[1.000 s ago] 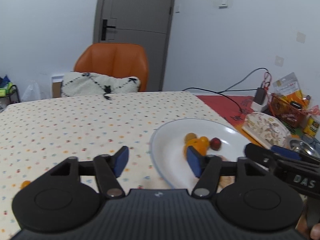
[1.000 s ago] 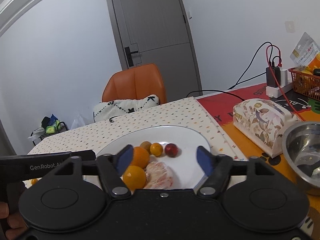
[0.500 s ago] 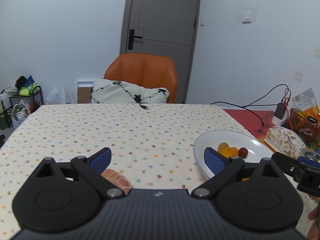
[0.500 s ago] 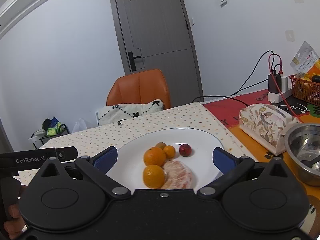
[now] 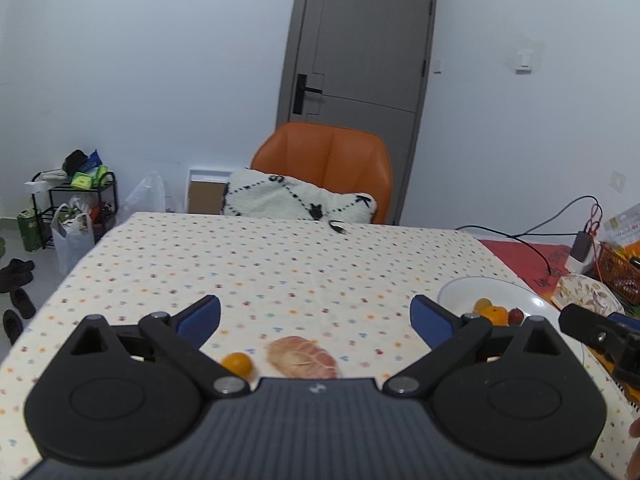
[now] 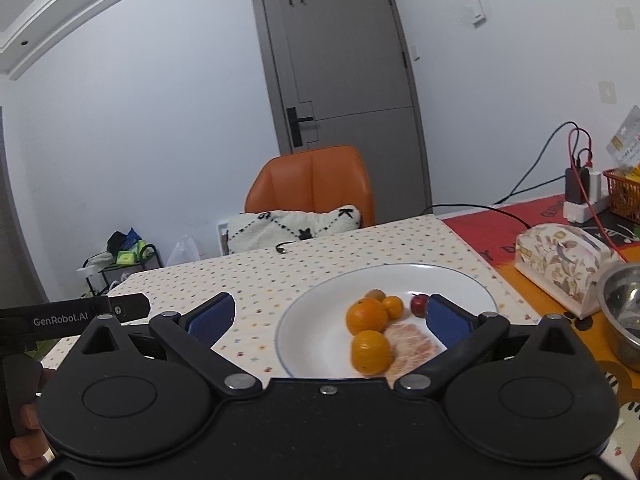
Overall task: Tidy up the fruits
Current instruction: 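Move both open tools back toward the remaining fruits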
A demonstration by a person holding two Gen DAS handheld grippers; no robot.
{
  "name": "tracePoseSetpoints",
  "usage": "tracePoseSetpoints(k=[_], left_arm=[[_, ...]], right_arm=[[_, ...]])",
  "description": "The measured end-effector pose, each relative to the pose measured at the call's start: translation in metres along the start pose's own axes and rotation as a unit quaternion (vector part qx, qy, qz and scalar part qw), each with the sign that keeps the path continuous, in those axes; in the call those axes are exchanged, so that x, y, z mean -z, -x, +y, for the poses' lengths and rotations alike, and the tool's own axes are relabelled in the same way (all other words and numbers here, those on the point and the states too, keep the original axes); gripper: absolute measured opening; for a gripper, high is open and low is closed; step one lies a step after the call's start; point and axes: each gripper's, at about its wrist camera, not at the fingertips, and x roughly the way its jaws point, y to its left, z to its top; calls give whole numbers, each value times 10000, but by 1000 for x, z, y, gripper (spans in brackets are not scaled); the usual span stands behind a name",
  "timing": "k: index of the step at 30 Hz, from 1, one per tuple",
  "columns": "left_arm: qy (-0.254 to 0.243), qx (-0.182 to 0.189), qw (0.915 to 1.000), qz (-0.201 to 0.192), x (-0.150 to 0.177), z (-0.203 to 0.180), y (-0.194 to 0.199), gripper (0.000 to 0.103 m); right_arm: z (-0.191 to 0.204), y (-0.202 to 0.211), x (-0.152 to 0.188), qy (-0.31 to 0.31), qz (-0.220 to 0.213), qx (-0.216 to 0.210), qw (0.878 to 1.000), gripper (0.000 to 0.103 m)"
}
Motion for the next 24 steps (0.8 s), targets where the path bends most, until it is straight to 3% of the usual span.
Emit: tracePoseSetpoints(k=[8, 24], left_arm=[[166, -340, 9993, -35, -2, 36, 17, 100], [310, -303, 9990, 110, 12, 79, 36, 100]], right_arm=[[23, 8, -4, 150, -50, -170, 9997, 103], [64, 4, 5, 328, 314, -579, 9973, 103]])
